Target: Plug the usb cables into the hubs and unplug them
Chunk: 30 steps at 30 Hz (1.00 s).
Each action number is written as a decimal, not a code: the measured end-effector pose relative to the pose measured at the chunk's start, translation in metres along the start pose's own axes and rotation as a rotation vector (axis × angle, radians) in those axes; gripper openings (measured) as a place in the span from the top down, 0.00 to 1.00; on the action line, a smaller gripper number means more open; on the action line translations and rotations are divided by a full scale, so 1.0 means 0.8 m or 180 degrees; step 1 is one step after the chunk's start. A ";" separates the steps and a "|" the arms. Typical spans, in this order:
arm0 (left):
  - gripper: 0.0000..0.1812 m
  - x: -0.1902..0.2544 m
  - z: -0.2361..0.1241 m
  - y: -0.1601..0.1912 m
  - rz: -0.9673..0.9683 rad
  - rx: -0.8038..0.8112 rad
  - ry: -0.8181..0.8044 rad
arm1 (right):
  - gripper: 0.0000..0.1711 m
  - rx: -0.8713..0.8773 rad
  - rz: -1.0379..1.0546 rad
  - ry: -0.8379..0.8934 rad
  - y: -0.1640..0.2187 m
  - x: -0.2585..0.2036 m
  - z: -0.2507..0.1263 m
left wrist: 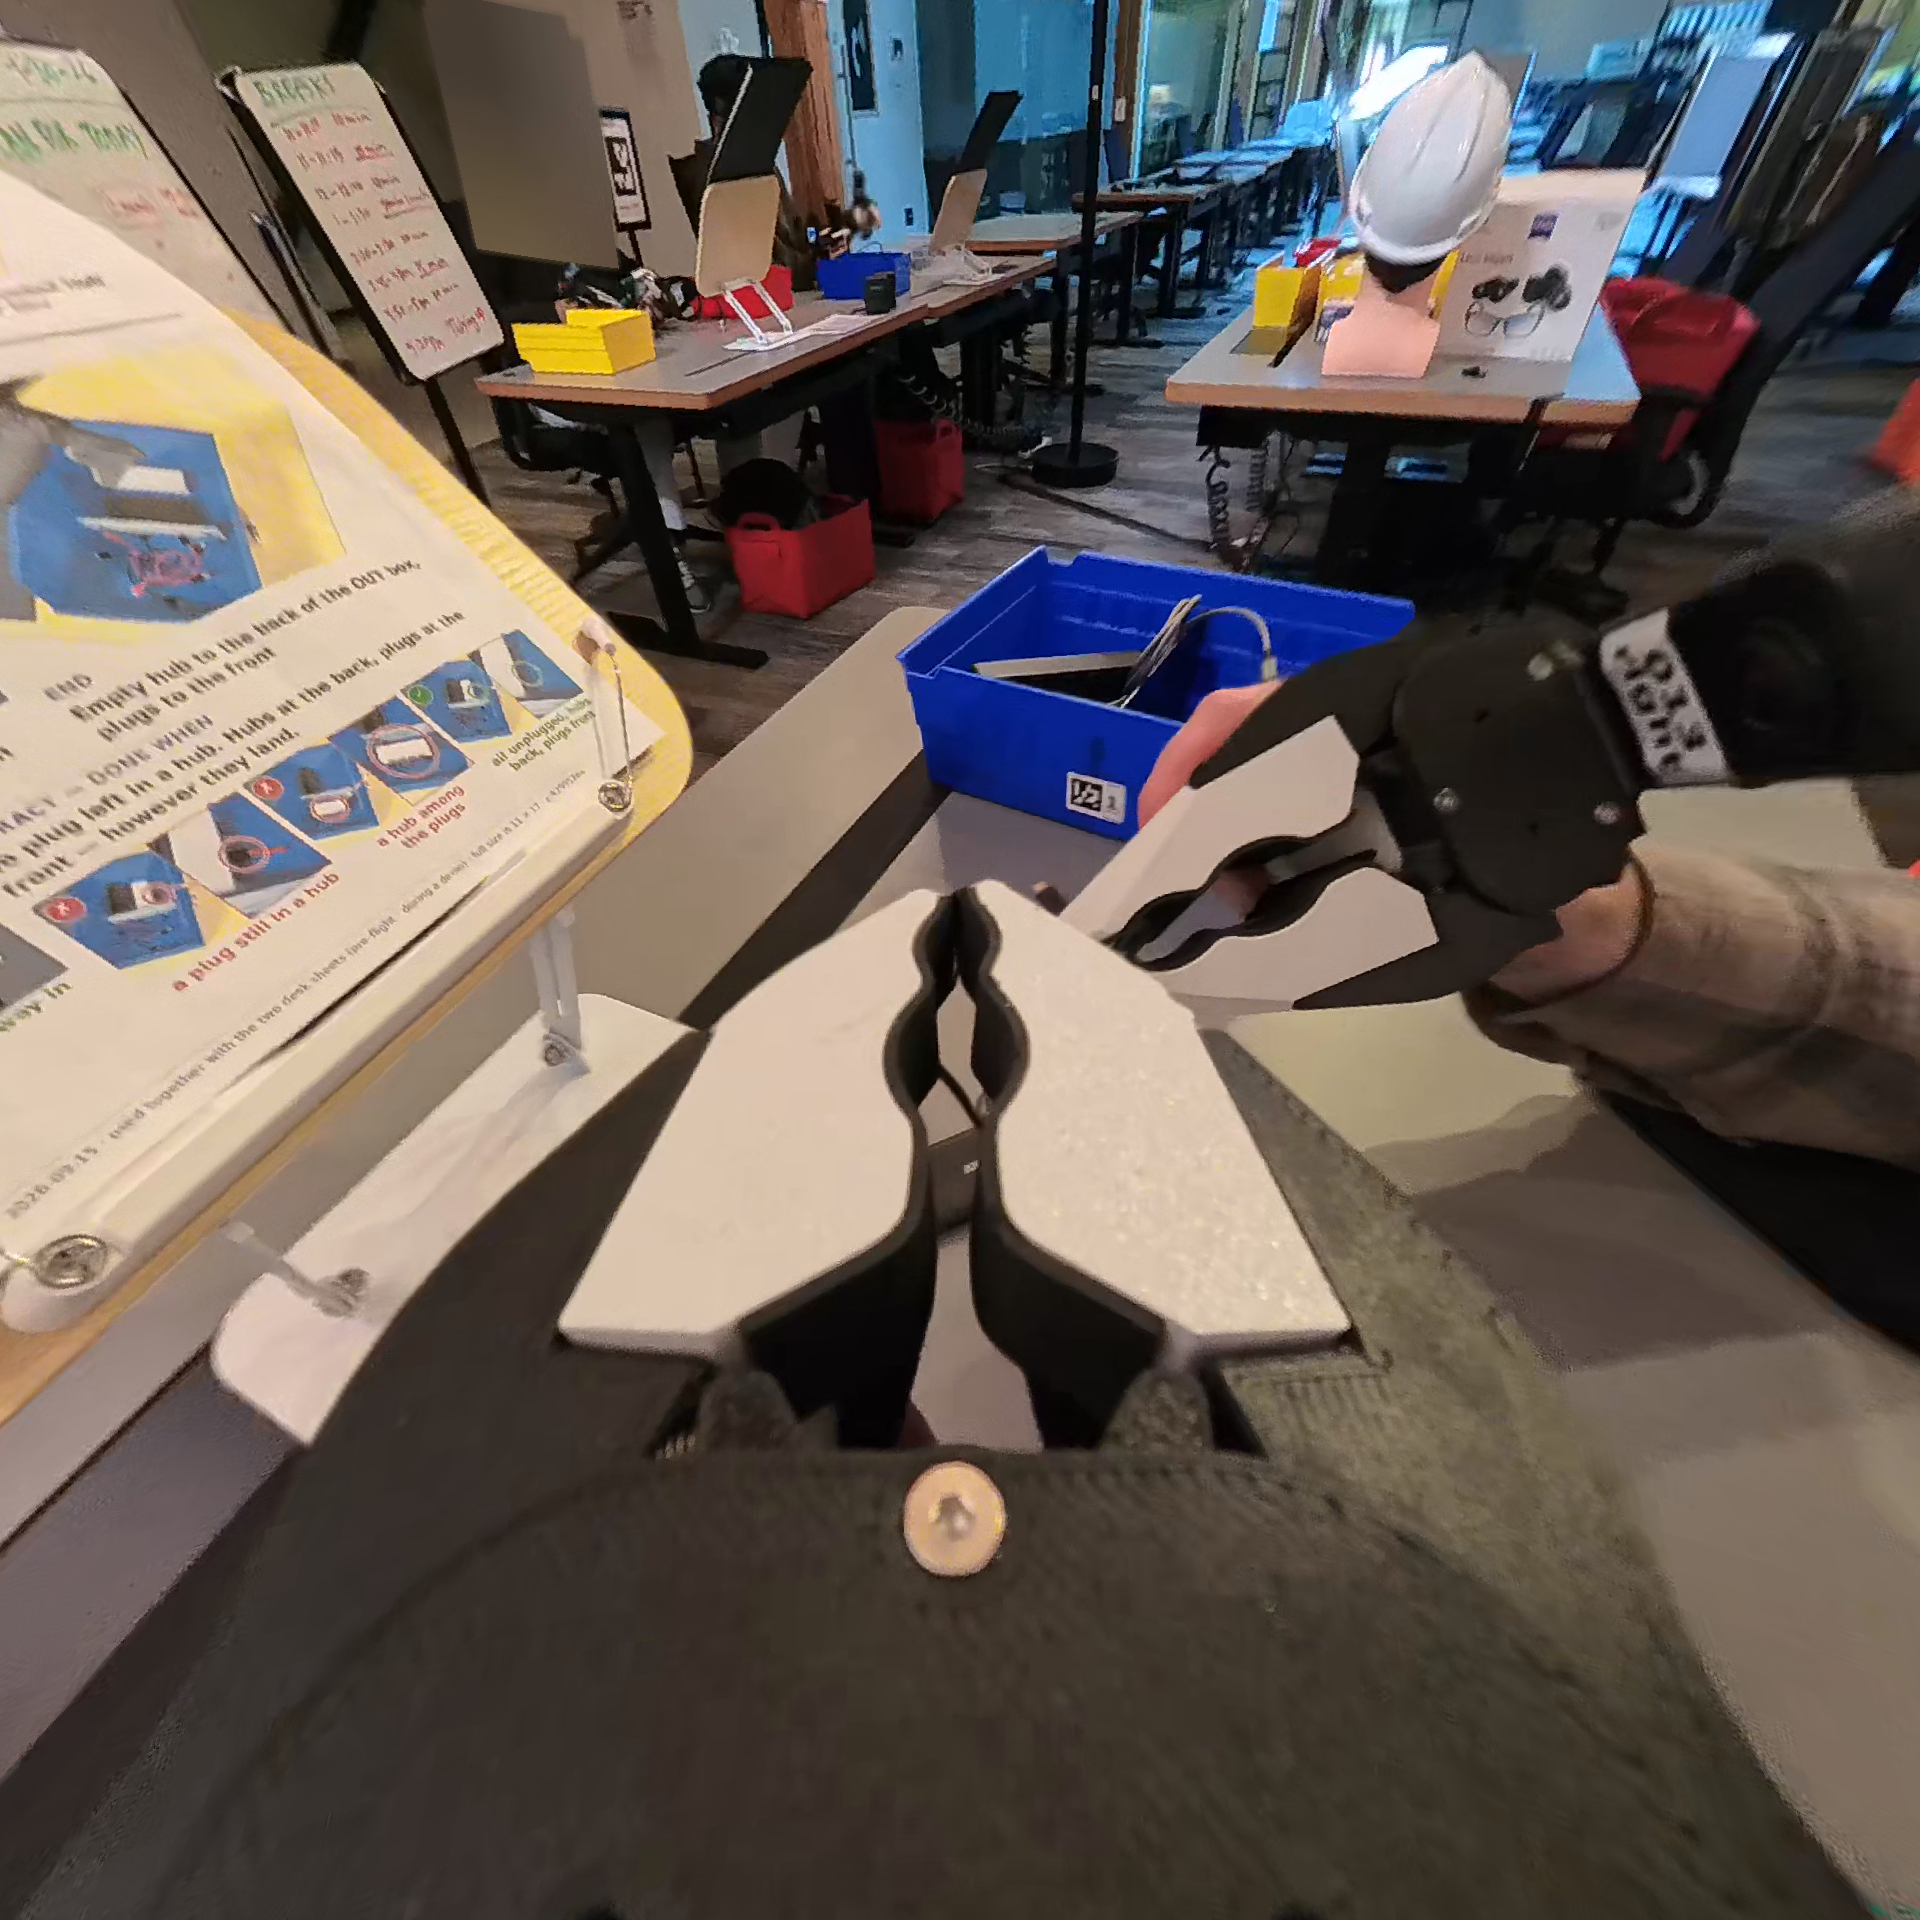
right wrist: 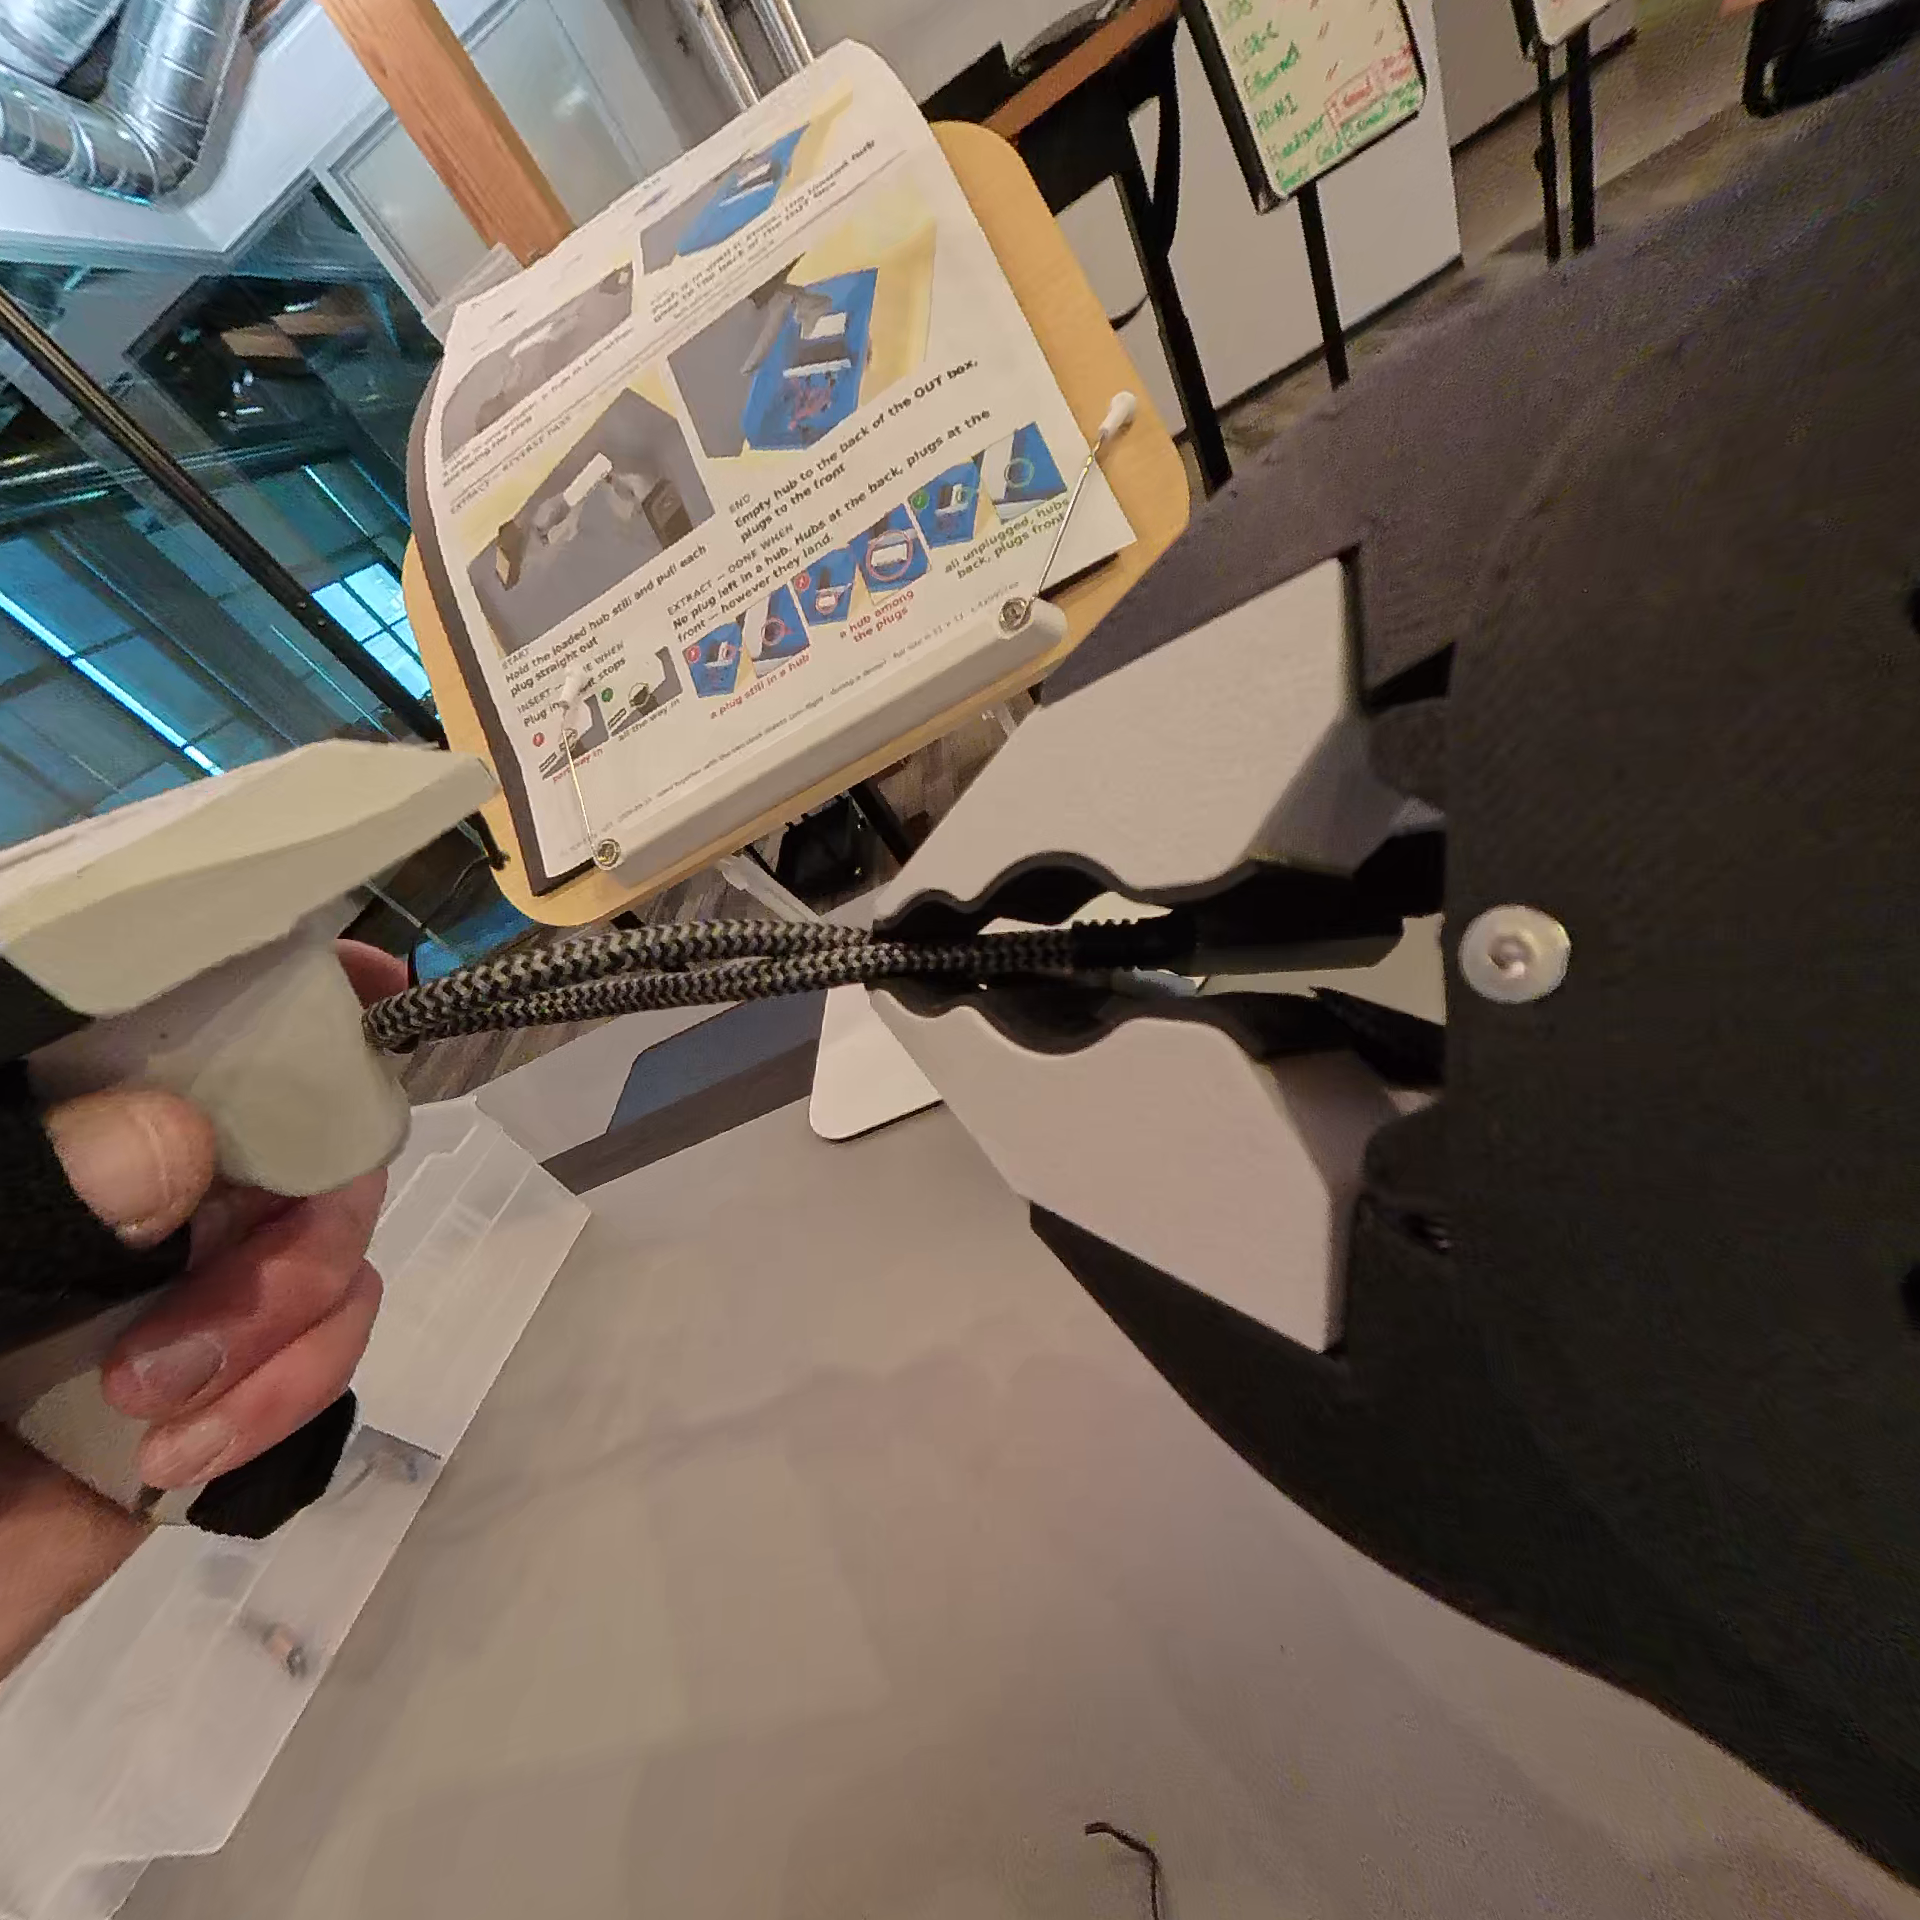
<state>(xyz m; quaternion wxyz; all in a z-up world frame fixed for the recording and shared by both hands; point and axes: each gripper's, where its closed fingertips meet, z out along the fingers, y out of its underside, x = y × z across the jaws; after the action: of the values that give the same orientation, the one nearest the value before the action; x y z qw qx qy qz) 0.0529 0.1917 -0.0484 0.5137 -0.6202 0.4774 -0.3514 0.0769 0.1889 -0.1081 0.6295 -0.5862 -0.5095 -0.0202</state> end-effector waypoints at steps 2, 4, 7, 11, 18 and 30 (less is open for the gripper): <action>1.00 0.001 0.001 -0.001 0.0116 -0.0025 -0.0047 | 0.98 -0.0001 0.0122 -0.0045 0.000 0.001 0.000; 1.00 0.002 0.003 -0.001 0.0321 -0.0070 -0.0118 | 0.98 0.0009 0.0317 -0.0097 0.002 0.002 0.000; 1.00 0.005 0.006 -0.003 0.0795 -0.0098 -0.0296 | 0.98 0.0137 0.0703 -0.0270 0.000 0.001 0.000; 1.00 0.016 0.010 -0.011 0.1254 -0.0013 -0.0416 | 0.99 0.0276 0.1097 -0.0491 -0.005 -0.008 0.004; 1.00 0.024 0.009 -0.025 0.1814 0.0185 -0.0622 | 0.99 0.0843 0.1858 -0.0912 -0.025 -0.012 0.000; 0.99 0.026 0.014 -0.017 0.2749 -0.0079 -0.1023 | 0.99 0.1060 0.2377 -0.0978 -0.037 -0.016 0.007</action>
<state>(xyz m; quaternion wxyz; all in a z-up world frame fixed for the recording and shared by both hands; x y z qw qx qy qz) 0.0727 0.1759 -0.0392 0.6732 -0.4172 0.6106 0.0012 0.0487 0.1767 -0.0965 0.5965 -0.6169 -0.3467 0.3787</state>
